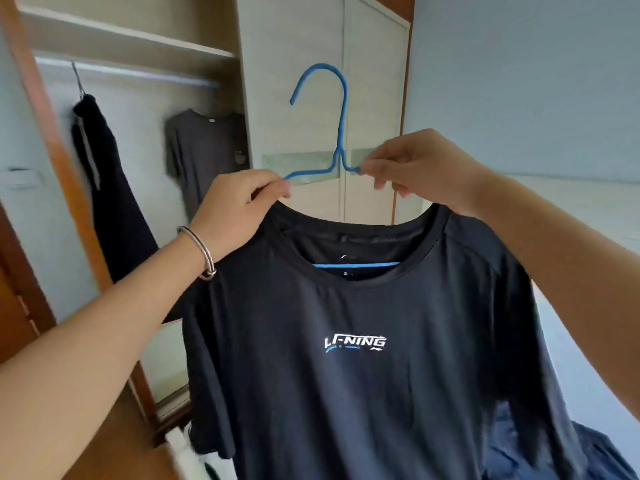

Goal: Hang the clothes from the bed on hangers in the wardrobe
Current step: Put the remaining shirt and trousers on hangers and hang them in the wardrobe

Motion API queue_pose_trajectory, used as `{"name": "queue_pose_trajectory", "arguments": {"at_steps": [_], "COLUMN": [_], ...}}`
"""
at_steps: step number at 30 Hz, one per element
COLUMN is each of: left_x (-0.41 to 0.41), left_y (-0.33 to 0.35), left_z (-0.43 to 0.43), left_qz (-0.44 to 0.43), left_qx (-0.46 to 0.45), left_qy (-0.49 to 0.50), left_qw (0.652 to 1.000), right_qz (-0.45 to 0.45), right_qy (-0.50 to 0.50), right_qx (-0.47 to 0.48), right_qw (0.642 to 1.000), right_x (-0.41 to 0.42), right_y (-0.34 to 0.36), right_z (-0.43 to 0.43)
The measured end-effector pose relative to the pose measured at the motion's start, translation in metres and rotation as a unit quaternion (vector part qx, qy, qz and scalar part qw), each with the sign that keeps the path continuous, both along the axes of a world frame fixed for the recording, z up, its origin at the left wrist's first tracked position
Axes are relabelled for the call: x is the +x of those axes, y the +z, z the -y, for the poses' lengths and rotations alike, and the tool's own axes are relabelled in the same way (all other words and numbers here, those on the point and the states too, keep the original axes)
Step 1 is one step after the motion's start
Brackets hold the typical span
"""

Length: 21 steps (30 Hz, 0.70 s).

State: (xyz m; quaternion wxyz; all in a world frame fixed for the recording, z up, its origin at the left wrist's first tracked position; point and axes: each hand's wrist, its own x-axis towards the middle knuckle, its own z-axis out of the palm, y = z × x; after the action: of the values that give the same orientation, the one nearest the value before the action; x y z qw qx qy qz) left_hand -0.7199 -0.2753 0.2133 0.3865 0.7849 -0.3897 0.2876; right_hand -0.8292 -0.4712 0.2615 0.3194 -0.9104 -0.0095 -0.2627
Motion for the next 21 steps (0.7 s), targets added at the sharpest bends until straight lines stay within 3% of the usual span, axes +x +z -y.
{"name": "queue_pose_trajectory", "arguments": {"at_steps": [4,7,9,12,14,21], "left_x": [0.041,0.084,0.104,0.123,0.138,0.204], "left_y": [-0.007,-0.017,-0.035,-0.070,-0.089,-0.102], "left_z": [-0.066,-0.128,-0.169,-0.214,-0.234,-0.292], "left_qz": [0.049,0.123,0.209,0.283,0.268,0.218], "left_qx": [-0.019,0.015,0.058,0.193,0.276,0.262], "left_qy": [0.030,0.117,0.166,0.131,0.123,0.150], "left_qw": [0.998,0.985,0.962,0.930,0.915,0.928], "right_qz": [-0.001,0.023,0.037,0.046,0.045,0.094], "right_qy": [0.038,0.050,0.058,0.086,0.107,0.123], "right_qx": [-0.026,-0.029,-0.028,-0.021,-0.023,-0.029], "right_qw": [0.999,0.998,0.997,0.995,0.993,0.987], "right_x": [0.057,0.112,0.149,0.194,0.217,0.314], "right_y": [-0.003,-0.011,-0.014,-0.011,-0.008,0.002], "right_z": [-0.069,-0.128,-0.167,-0.222,-0.255,-0.339]}}
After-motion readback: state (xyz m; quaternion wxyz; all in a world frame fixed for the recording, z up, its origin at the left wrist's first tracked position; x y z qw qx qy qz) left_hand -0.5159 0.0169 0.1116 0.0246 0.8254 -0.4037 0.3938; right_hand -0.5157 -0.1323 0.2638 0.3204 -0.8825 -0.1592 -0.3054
